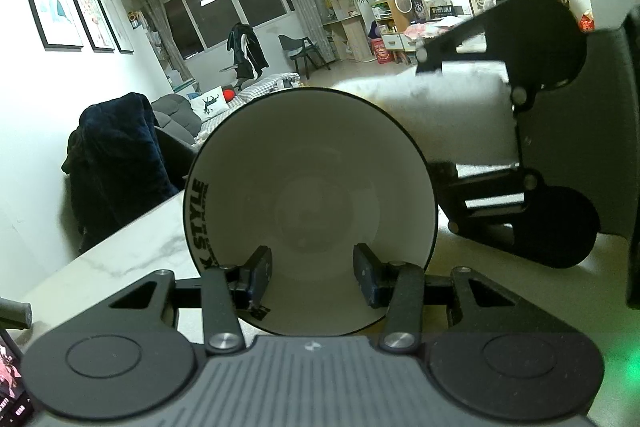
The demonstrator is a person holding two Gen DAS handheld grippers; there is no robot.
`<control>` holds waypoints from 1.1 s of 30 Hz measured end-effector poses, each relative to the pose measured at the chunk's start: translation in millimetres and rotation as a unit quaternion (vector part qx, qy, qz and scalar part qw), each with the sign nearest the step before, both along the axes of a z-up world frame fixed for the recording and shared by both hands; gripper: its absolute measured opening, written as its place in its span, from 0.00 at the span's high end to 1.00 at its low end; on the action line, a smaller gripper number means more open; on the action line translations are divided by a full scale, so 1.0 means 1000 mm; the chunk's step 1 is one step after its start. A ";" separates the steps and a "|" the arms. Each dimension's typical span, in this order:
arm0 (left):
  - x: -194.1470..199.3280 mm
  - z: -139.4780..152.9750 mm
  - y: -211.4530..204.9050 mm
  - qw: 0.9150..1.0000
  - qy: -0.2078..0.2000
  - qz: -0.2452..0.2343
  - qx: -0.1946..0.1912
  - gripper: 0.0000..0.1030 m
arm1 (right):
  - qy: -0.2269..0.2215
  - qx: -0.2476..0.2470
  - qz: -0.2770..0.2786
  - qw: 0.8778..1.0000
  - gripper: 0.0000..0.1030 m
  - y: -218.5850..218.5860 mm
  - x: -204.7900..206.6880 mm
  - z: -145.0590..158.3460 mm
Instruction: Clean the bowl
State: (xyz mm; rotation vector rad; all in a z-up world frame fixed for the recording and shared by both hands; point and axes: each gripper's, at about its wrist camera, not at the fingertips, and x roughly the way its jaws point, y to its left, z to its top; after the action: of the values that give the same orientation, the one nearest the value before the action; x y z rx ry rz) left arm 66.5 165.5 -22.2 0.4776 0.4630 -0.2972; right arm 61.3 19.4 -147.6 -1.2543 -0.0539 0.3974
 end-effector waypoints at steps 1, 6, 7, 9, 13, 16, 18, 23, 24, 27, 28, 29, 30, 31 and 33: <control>0.000 0.000 0.000 1.000 0.000 0.000 0.000 0.55 | 0.004 0.003 -0.001 1.000 0.77 -0.002 0.001 0.003; 0.012 -0.005 0.003 1.000 0.000 0.001 0.000 0.55 | -0.006 0.002 0.002 1.000 0.77 -0.005 -0.005 0.013; 0.015 -0.006 0.003 1.000 0.000 0.001 -0.001 0.55 | -0.014 0.006 0.004 1.000 0.77 -0.003 -0.007 0.013; 0.016 -0.006 0.004 1.000 0.001 0.002 -0.003 0.55 | -0.027 0.016 0.007 0.999 0.77 0.000 -0.009 0.013; 0.014 -0.005 0.004 1.000 0.001 0.003 -0.002 0.55 | -0.027 0.021 0.008 0.999 0.76 0.005 -0.007 0.001; 0.013 -0.005 0.004 1.000 0.000 0.004 -0.001 0.55 | -0.007 0.012 0.003 1.000 0.76 0.008 0.000 -0.015; 0.013 -0.005 0.004 1.000 -0.001 0.004 0.000 0.55 | 0.007 0.009 0.002 1.000 0.77 0.009 0.003 -0.025; 0.011 -0.005 0.003 1.000 -0.002 0.006 0.002 0.54 | -0.009 0.006 0.003 1.000 0.77 0.017 0.003 -0.035; 0.011 -0.005 0.003 1.000 -0.002 0.006 0.002 0.54 | -0.012 0.007 0.004 1.000 0.77 0.019 0.004 -0.036; 0.011 -0.006 0.003 1.000 -0.004 0.005 0.007 0.54 | -0.019 0.012 0.007 1.000 0.76 0.025 0.007 -0.043; 0.010 -0.006 0.002 1.000 -0.009 0.001 0.015 0.54 | -0.021 0.010 0.007 1.000 0.76 0.027 0.008 -0.048; 0.009 -0.007 0.002 1.000 -0.013 -0.001 0.022 0.54 | -0.023 0.006 0.006 1.000 0.76 0.028 0.009 -0.052; 0.009 -0.007 0.003 1.000 -0.014 -0.002 0.024 0.54 | -0.023 0.005 0.007 1.000 0.76 0.030 0.010 -0.055; 0.010 -0.006 0.005 1.000 -0.010 0.001 0.018 0.54 | -0.023 0.005 0.009 1.000 0.76 0.031 0.011 -0.058; 0.013 -0.004 0.014 1.000 0.003 0.007 -0.006 0.54 | -0.023 0.002 0.013 1.000 0.76 0.034 0.011 -0.063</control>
State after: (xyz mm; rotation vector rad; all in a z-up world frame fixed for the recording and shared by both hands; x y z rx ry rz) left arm 79.5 179.5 -26.1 0.4619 0.4692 -0.2881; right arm 72.7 53.8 -210.5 -1.2591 -0.1105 0.3912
